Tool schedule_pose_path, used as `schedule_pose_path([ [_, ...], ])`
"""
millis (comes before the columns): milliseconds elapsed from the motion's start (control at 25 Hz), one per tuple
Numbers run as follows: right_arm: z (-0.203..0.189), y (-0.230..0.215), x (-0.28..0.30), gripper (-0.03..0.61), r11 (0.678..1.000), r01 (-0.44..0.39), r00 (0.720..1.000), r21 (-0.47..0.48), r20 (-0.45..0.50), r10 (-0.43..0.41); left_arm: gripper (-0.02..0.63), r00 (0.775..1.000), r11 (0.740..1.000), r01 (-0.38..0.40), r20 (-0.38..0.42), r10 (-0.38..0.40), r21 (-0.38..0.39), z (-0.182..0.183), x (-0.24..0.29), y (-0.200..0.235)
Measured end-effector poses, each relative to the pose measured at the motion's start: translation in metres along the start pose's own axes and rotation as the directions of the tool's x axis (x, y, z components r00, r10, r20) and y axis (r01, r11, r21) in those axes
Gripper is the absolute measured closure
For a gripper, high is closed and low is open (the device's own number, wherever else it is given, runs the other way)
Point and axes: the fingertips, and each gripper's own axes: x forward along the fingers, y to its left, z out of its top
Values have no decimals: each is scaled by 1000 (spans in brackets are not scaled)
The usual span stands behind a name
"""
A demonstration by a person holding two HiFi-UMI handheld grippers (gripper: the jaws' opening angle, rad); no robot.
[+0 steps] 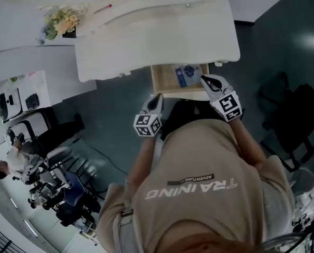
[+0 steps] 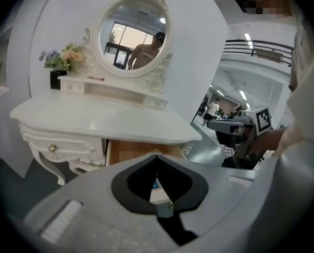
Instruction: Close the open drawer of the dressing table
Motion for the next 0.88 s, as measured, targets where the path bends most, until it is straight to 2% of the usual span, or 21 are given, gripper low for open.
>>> schedule_pose_path([
  [80, -3, 2, 6, 574, 1000, 4, 1000, -4, -17, -4, 606, 999, 1000, -6, -39, 5, -25, -21, 4, 14],
  [200, 0, 6, 7, 574, 999, 26, 999, -23, -30, -27, 606, 994, 1000, -2, -112, 1, -7, -58, 10, 29],
  [320, 5, 18, 0, 574, 999, 44, 998, -29, -44, -45, 604, 972, 1000, 17, -235, -13, 16, -107, 5, 39],
  [400, 10, 25, 0, 574, 998, 42, 998, -48, -53, -44, 604, 957, 1000, 25, -289, -21, 11, -128, 2, 46],
  [600, 36, 35, 12, 574, 995, 46, 998, -87, -37, -50, 604, 955, 999, 29, -293, -35, -25, -136, 6, 55],
  [760, 48, 44, 13, 574, 992, 54, 998, -117, -24, -57, 604, 942, 993, 103, -325, -81, 52, -139, 17, 46],
  [880, 46, 43, 5, 574, 989, 71, 997, -131, -27, -75, 606, 928, 986, 149, -355, -114, 74, -143, 26, 37],
])
